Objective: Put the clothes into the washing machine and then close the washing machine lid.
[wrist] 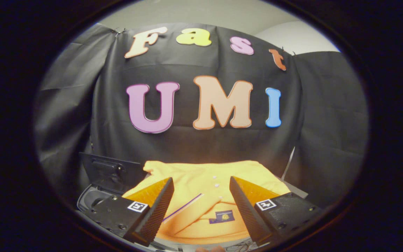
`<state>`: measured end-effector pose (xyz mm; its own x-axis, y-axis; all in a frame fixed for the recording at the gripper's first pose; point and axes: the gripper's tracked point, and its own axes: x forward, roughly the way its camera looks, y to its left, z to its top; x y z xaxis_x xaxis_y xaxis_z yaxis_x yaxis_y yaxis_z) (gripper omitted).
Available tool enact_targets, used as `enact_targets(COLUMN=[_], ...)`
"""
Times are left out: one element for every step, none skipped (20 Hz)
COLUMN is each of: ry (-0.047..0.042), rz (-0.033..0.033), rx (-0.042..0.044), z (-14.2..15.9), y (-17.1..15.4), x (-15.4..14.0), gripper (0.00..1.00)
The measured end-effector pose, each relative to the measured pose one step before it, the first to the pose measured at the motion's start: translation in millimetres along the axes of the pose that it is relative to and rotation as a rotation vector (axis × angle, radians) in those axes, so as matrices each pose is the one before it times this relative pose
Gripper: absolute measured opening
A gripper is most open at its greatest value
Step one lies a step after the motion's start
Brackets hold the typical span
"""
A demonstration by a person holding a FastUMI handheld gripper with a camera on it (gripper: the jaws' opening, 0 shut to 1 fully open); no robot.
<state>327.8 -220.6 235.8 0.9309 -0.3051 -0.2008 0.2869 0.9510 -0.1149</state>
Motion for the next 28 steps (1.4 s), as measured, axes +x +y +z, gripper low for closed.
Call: enact_targets(ry=[0.04259, 0.02628, 0.02252, 0.01891, 0.02436, 0.02387, 0.03564, 0.03659, 0.01509, -0.02987, 0.04519, 0.00429, -0.01835, 0.02395, -0.01183, -0.00243, -0.00297, -0.01337, -0.00211, -0.01262, -0.00061, -0.01995, -0.0248, -0.00422, -0.01277, -0.02166, -0.00468, -0.00541], rz=[-0.01434, -0.00895, -0.00706, -0.00285, 0.00385, -0.00691, -0.0231, -0.01593, 0.01504, 0.01646, 0.02896, 0.02263, 0.00574, 0.01572, 0.00693, -0.00706, -0.01267, -0.0066, 0.00131, 0.01549, 0.02513, 0.02786, 0.02375, 0.0226, 0.02136, 0.01357, 0.02771, 0.03393], rx=[-0.01548, -0.01066, -0.0083, 0.00074, 0.0049, 0.00157, -0.00464, -0.01408, -0.00169, 0.02658, 0.01941, 0.03324, 0.00884, -0.01913, -0.00085, 0.0097, 0.01062, 0.01228, 0.01229, 0.01545, 0.02561, 0.0379, 0.0334, 0.02652, 0.00845, -0.00648, -0.00427, 0.00542], z=[-6.7, -4.85, -3.77, -3.45, -5.58, -5.79, -8.77, -9.39, -2.28, 6.81, -10.22, -1.43, 3.94, -2.68, 2.2, -0.35, 0.6, 3.52, -1.26, 2.27, 0.28, 5.02, 5.61, 2.99, 3.28, 5.08, 2.15, 4.14], y=[-8.28, -4.18, -3.02, -1.46, -0.08, -1.59, -4.36, -2.05, -0.19, 2.95, 5.03, 3.6, 1.52, -0.17, 1.15, -0.75, -1.31, 0.69, 2.21, 5.69, 7.31, 8.01, 7.8, 11.15, 12.98, 11.58, 14.82, 16.56], x=[7.93, 6.09, 6.71, 5.46, 4.83, 4.38, 5.91, 5.82, 1.14, 0.91, 0.18, -2.61, 1.1, 0.86, -3.41, 1.83, -2.99, -0.27, -1.12, -1.64, -2.26, -2.4, -3.11, -3.14, -2.11, -2.21, -0.37, -0.26], gripper=[0.97, 0.97, 0.97, 0.97, 0.97, 0.97, 0.97, 0.97, 0.97, 0.99, 0.92, 0.85, 0.77, 0.69, 0.6, 0.47, 0.34, 0.19, 0.15, 0.1, 0.09, 0.06, 0.05, 0.04, 0.04, 0.04, 0.03, 0.03])
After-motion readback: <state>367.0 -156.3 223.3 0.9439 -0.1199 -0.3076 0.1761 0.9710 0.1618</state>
